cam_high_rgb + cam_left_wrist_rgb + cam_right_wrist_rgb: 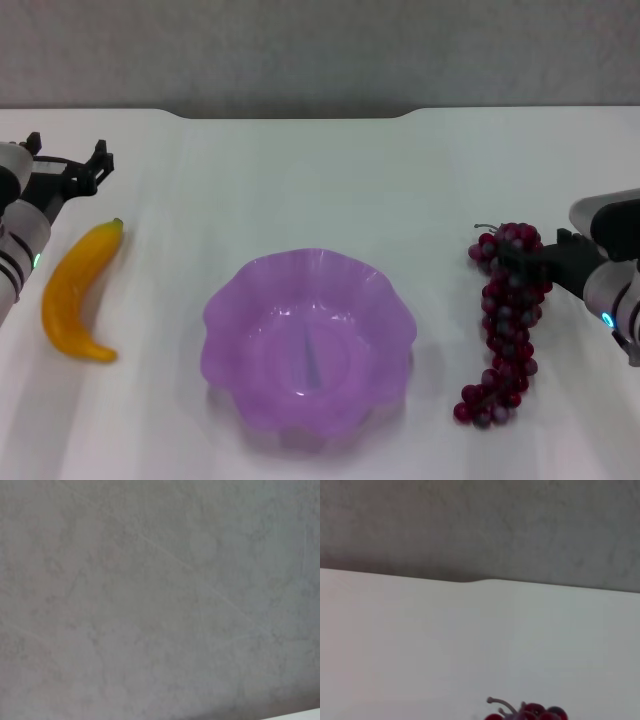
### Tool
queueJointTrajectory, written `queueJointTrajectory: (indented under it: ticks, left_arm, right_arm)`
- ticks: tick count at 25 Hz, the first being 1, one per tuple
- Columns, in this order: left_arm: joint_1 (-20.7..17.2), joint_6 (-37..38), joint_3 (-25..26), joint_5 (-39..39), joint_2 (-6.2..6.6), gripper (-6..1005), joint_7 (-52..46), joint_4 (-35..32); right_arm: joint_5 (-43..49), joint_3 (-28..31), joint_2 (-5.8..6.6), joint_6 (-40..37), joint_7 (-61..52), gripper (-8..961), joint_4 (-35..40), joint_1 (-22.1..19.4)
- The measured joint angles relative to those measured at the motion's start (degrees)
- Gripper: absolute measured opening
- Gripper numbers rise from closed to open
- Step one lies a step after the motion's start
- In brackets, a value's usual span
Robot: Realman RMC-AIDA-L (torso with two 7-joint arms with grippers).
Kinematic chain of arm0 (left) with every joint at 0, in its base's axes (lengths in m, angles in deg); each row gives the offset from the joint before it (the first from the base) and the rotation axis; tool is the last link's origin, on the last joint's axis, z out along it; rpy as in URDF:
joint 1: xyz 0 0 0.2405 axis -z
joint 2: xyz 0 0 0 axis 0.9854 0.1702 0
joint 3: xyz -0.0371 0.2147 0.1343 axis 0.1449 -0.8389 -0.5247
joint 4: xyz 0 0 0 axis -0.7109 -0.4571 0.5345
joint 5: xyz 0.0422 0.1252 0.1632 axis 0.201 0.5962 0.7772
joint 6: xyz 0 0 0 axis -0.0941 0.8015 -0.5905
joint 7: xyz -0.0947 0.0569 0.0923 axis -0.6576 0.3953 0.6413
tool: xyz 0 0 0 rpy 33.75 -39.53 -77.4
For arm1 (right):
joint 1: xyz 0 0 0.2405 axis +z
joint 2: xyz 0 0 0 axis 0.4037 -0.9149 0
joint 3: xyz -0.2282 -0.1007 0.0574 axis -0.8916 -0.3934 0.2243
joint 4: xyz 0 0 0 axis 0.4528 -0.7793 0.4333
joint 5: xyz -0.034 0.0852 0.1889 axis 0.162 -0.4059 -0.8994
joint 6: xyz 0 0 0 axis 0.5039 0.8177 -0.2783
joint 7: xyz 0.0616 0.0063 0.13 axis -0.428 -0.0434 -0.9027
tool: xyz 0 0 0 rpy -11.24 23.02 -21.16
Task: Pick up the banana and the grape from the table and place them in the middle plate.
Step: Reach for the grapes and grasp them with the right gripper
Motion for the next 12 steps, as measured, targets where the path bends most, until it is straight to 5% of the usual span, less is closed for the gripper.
queueJointTrajectory:
  ticks: [12]
  left_arm:
    - [0.0, 0.0, 0.0, 0.0, -0.18, 878, -0.25, 0.08]
  right_arm:
    - [0.07, -11.49, -0.13, -6.36, -6.41, 879, -5.28, 1.81]
